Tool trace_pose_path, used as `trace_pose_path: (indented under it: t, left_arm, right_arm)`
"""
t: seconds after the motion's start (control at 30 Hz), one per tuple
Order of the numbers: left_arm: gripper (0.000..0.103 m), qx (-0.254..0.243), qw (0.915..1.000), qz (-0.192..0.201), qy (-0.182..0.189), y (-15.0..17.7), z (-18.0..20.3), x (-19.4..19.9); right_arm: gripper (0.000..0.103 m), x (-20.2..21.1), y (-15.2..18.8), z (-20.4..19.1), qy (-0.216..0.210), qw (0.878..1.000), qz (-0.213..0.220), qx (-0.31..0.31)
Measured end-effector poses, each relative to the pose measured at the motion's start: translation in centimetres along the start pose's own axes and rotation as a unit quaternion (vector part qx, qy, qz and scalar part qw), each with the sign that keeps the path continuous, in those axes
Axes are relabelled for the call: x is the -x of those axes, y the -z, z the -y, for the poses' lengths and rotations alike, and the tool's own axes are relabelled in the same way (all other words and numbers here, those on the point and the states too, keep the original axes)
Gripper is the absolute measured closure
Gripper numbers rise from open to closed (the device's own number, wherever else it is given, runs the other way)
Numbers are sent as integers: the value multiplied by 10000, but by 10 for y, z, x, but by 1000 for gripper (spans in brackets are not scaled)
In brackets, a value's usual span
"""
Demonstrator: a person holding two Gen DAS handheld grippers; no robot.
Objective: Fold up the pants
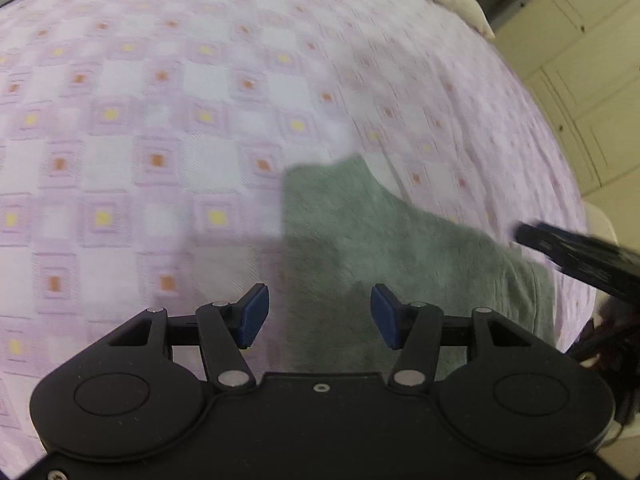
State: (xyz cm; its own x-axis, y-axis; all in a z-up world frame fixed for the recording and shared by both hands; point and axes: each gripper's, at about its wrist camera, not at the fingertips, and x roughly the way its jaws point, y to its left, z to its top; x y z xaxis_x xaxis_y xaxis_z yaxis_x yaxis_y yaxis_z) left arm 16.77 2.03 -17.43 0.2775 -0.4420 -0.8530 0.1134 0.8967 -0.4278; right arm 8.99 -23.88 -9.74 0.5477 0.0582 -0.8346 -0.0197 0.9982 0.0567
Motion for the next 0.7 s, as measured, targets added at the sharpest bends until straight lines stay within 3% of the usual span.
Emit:
trace_pose_path:
  t: [0.1, 0.2, 0.27, 0.43, 0.57, 0.6, 0.7]
  left_arm:
    - [43, -40, 9997, -143, -180, 6, 11, -10]
    - [43, -35, 9989, -181, -436, 11, 15, -17]
    - [43, 48, 9980, -183, -609, 14, 15, -22]
    - [39, 475, 9964, -229, -671, 21, 6, -33]
    - [15, 629, 9969, -128, -463, 25, 7, -38]
    - [6, 654, 9968, -131, -435, 24, 8, -40]
    - [3, 830, 9956, -109, -429, 23, 11, -48]
  right_arm:
    - [45, 9, 33, 45, 187, 9982, -205, -530]
    - [43, 10, 64, 81, 188, 9935, -422, -1044]
    - [38, 2, 75, 100, -44, 9891, -557, -1359]
    - [28, -31, 81, 126, -1076, 9719, -729, -1964]
    - [26, -50, 75, 124, -1722, 9594, -840, -2069]
    - [20, -56, 74, 123, -1863, 9557, -862, -2111]
    - [16, -56, 70, 123, -1979, 9522, -837, -2170]
